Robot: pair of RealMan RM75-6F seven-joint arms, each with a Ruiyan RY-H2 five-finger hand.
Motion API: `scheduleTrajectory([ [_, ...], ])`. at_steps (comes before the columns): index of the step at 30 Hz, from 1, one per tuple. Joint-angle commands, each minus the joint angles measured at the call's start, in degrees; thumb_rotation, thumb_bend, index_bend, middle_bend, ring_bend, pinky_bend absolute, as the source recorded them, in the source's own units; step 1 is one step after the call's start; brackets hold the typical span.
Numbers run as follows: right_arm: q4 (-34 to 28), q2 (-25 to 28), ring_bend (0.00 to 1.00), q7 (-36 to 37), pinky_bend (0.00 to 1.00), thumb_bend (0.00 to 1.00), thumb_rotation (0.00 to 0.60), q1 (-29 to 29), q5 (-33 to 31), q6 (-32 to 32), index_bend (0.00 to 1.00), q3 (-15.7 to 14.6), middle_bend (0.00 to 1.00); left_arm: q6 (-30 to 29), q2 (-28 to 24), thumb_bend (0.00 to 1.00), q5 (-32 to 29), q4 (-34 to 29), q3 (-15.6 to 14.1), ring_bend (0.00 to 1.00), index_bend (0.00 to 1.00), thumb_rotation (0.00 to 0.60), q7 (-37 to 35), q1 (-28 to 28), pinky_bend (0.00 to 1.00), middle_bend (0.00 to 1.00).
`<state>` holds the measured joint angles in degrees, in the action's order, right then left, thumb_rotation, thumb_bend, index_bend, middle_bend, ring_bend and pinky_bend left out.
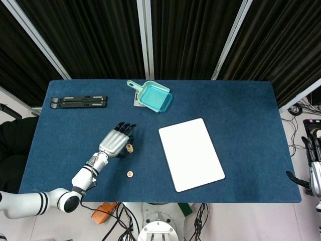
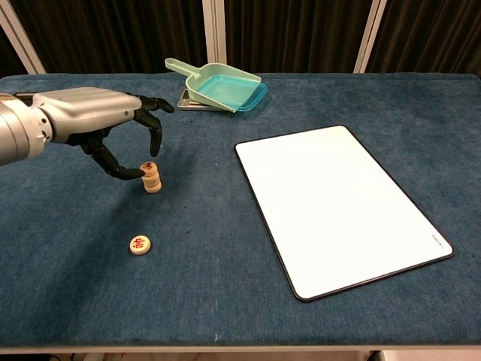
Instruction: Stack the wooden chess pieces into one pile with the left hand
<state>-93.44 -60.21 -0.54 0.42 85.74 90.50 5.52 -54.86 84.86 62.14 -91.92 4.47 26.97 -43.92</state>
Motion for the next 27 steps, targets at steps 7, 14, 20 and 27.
scheduleTrajectory([
  [7,0.56,-0.17,0.00,0.46,0.04,0.19,0.600,0.26,0.37,-0.16,0.00,-0.01,0.05,-8.02,-4.03,0.12,13.73,-4.45,-6.99,0.00,0.43,0.600,-3.02,6.32,0.00,0.00],
  [14,1.00,-0.45,0.00,0.84,0.04,0.19,0.600,-0.10,1.14,0.66,0.00,-0.34,0.04,-9.92,-2.74,0.17,19.02,-4.40,-11.19,0.00,0.43,0.600,-1.41,9.70,0.00,0.00],
  [20,0.82,-0.03,0.00,0.72,0.03,0.19,0.600,-0.53,1.68,1.77,0.00,-0.33,0.05,-9.46,-0.17,0.22,19.93,-3.23,-11.56,0.00,0.43,0.600,-1.29,11.06,0.00,0.00],
  [27,0.73,0.18,0.00,0.75,0.03,0.19,0.600,-0.71,1.77,2.17,0.00,-0.27,0.04,-8.36,2.67,0.28,19.74,-0.84,-10.36,0.00,0.42,0.600,0.03,11.40,0.00,0.00],
])
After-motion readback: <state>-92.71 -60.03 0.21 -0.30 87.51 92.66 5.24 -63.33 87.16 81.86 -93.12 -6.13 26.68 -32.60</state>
